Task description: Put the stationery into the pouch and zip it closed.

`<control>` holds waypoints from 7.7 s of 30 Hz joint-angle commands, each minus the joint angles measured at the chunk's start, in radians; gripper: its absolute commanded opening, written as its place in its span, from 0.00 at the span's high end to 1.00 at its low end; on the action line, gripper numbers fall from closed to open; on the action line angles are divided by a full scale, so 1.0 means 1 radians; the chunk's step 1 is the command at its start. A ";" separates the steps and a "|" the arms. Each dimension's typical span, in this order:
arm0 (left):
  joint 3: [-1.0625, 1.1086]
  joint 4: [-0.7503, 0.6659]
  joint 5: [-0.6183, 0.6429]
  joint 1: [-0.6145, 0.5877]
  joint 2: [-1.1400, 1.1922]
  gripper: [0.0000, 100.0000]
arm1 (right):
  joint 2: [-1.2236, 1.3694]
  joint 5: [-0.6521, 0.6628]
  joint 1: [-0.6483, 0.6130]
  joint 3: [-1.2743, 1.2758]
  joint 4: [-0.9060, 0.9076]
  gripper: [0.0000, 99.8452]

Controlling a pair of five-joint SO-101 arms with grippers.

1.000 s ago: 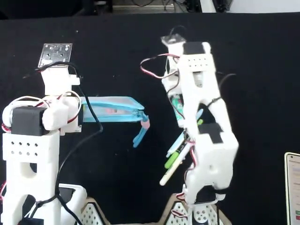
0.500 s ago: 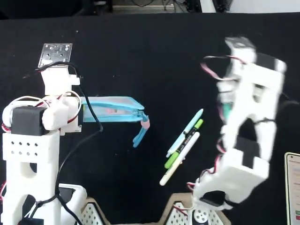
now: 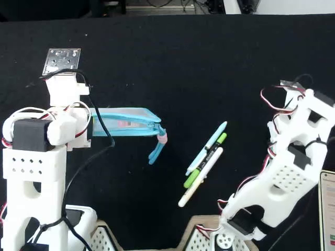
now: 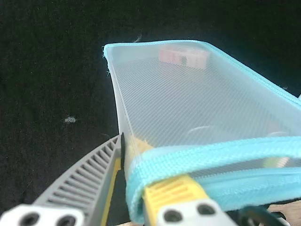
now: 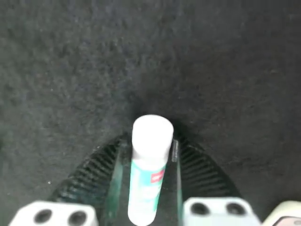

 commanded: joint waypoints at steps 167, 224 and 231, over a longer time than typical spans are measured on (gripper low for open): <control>0.021 -0.005 -0.005 0.007 -0.017 0.97 | -2.017 -0.540 -1.551 1.320 -0.882 0.83; 0.022 0.002 -0.005 0.007 -0.017 0.97 | -0.346 -0.916 -0.528 0.397 -0.229 0.85; 0.022 0.002 -0.005 0.007 -0.017 0.97 | -0.154 -0.902 -0.532 0.225 -0.229 0.86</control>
